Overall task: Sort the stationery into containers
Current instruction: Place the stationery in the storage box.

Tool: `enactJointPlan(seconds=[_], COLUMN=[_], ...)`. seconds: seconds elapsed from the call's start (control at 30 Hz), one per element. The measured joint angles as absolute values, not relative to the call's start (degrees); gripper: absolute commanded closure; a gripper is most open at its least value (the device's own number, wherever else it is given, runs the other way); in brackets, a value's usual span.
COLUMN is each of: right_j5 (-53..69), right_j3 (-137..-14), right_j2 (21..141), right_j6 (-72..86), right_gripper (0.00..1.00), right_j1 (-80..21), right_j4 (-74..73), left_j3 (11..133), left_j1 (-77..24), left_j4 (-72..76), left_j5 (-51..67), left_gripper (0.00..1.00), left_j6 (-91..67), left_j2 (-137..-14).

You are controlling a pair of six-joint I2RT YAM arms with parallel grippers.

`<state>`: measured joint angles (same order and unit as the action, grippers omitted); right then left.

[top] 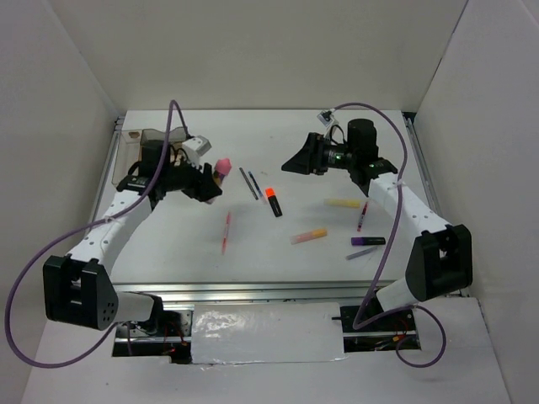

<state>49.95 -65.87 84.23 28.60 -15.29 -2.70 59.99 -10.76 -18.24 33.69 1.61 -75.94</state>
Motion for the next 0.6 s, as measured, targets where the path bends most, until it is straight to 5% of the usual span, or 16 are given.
enactJointPlan(seconds=[0.27,0.6], right_j5=[49.04,48.07], right_j3=[-65.87,-65.87], right_j2=[82.28,82.00], right_j6=[27.05,25.78], right_gripper=[0.30,0.30], right_j1=[-13.72,-13.72], right_j4=[-3.90,-4.67], left_j3=[64.01,68.93], left_j1=[6.00,9.37], left_j4=[-25.04,-26.92], left_j5=[33.85,18.37], left_gripper=[1.00,1.00], left_j6=[5.26,-20.60], left_j2=[-78.50,-83.07])
